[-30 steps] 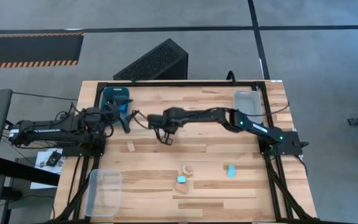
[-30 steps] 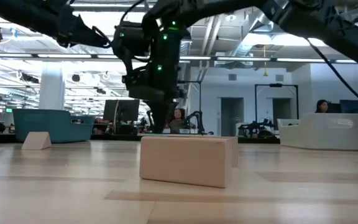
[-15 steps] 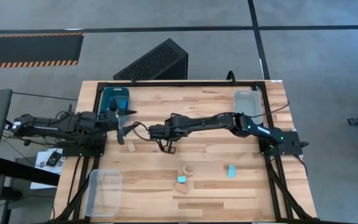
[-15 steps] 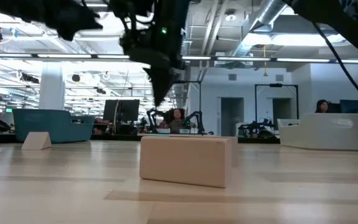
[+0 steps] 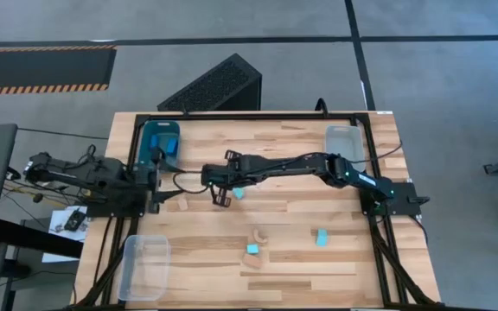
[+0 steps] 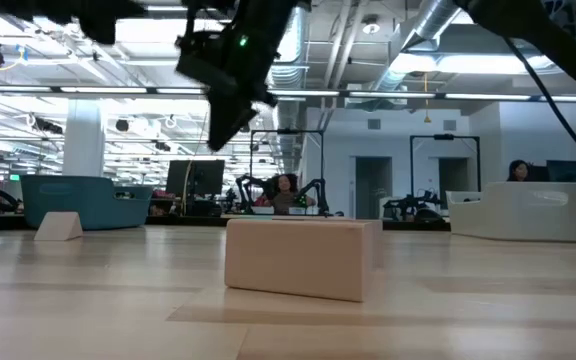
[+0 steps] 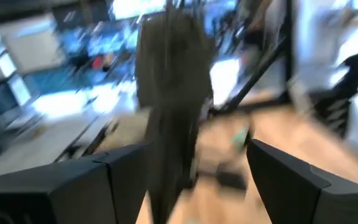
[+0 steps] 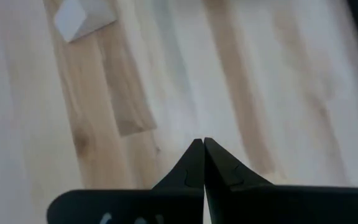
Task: Sort & place blocks by color
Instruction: Put the top light blue block into the transparent bin
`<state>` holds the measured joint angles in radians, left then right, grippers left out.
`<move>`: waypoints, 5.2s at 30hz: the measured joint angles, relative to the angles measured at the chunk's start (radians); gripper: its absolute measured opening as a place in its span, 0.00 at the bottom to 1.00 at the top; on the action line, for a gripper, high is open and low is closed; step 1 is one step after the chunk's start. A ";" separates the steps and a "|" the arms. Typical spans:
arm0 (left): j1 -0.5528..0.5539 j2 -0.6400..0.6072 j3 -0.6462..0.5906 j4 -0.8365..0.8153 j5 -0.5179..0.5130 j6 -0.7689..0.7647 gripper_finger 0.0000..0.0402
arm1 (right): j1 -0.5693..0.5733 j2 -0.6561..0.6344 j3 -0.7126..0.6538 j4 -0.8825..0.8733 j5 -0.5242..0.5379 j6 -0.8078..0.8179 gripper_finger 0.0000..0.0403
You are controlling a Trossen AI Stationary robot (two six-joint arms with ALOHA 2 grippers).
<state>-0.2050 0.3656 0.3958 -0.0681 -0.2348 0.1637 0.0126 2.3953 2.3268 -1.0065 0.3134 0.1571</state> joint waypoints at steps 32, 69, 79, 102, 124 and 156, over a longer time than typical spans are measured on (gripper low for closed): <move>-0.018 0.254 -0.001 -0.021 -0.180 -0.178 0.62 | 0.036 -0.496 -1.188 1.046 -0.066 0.090 0.24; 0.076 0.590 0.000 0.320 -0.116 -0.114 0.62 | -0.053 -0.314 -1.142 1.097 -0.379 -0.242 0.64; 0.076 0.618 -0.001 0.325 -0.085 -0.120 0.62 | -0.029 -0.316 -1.144 1.124 -0.326 -0.133 0.31; 0.223 0.618 -0.001 0.319 0.121 -0.501 0.62 | 0.194 -0.313 -0.994 1.294 0.552 -0.529 0.39; 0.213 0.618 -0.001 0.393 0.149 -0.469 0.53 | 0.236 -0.313 -0.916 1.305 0.629 -0.736 0.39; 0.213 0.597 0.009 0.356 0.187 -0.332 0.27 | 0.259 -0.314 -0.916 1.394 0.798 -0.801 0.59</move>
<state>0.0082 0.9625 0.4052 0.2877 -0.0479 -0.1680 0.2720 2.0815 1.4109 0.3876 1.1114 -0.6435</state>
